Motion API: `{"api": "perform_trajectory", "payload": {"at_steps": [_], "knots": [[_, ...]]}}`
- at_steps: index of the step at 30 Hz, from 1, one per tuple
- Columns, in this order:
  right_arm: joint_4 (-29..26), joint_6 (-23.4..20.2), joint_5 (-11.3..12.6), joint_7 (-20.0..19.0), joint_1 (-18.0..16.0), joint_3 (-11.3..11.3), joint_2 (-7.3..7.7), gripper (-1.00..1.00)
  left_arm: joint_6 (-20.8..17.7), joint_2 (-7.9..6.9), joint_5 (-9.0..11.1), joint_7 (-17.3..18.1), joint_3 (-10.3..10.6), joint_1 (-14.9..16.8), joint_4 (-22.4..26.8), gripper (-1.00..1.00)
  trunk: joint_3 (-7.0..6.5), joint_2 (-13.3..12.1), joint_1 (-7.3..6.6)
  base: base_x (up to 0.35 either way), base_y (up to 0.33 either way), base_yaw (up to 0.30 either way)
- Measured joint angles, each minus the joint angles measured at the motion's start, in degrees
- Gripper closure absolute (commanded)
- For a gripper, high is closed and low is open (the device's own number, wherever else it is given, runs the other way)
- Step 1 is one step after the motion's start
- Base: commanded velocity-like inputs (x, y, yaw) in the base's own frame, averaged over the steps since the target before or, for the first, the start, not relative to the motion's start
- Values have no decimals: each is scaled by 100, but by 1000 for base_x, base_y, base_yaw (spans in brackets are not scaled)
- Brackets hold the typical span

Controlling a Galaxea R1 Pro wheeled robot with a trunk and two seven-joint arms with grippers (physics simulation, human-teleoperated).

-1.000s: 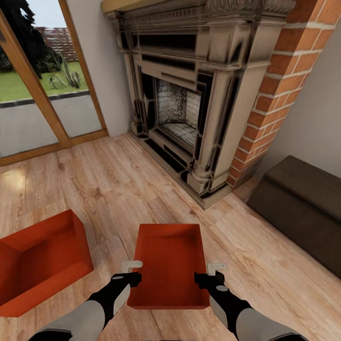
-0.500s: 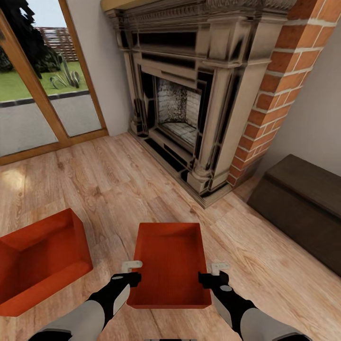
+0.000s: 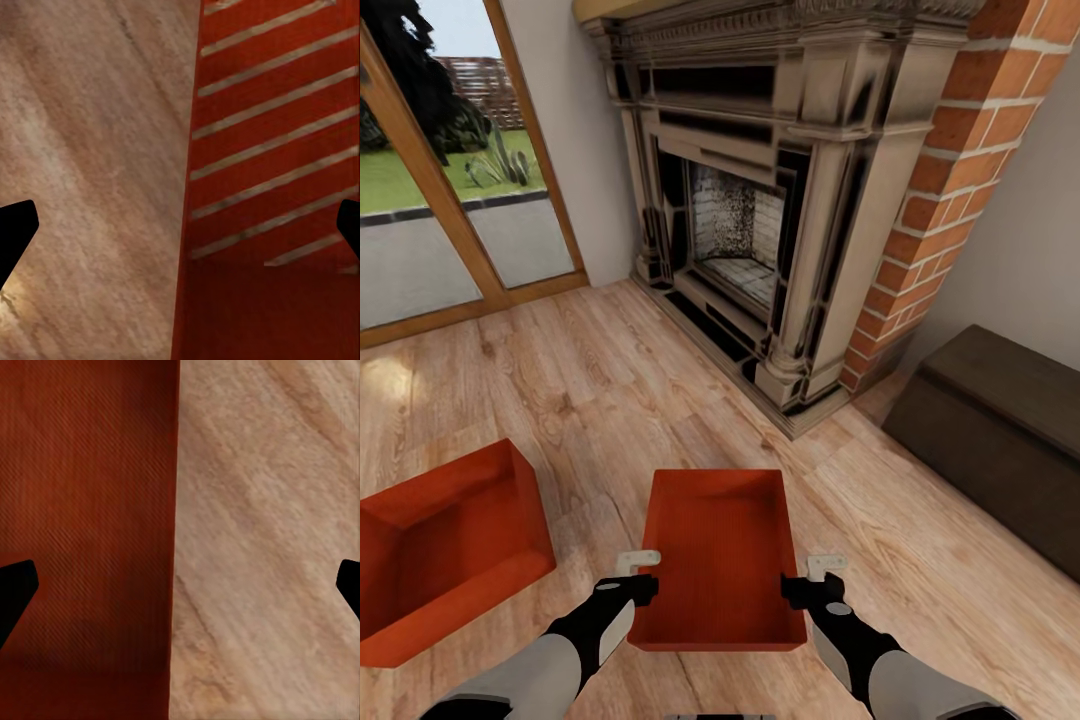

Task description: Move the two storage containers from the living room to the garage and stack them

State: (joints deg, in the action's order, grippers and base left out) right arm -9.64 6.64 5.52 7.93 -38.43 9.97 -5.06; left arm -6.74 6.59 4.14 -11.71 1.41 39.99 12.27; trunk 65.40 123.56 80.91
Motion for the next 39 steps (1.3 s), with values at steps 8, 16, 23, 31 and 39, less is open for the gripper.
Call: {"api": "perform_trajectory", "payload": {"at_steps": [8, 16, 23, 31, 39], "knots": [[0, 0, 11, -8, -1, 5, -35, -100, 2, 0, 0, 0, 0, 0, 0, -100, 144, 321, 176, 0, 0, 0], [94, 0, 24, -8, 0, 8, -43, -100, 2, 0, 0, 0, 0, 0, 0, -100, 287, 642, 352, 0, 0, 0], [105, 0, 29, -8, -1, 8, -48, -100, 2, 0, 0, 0, -7, 0, 0, -100, 288, 643, 352, 0, 0, 0], [105, 0, 30, -8, 0, 8, -48, -100, 2, 0, 0, 0, -7, 0, 3, -100, 395, 882, 483, 0, 0, 0], [113, 0, 29, -7, -1, 9, -63, -100, 2, -1, 0, 0, -6, 0, 12, -100, 521, 1165, 638, 0, 0, 0]]}}
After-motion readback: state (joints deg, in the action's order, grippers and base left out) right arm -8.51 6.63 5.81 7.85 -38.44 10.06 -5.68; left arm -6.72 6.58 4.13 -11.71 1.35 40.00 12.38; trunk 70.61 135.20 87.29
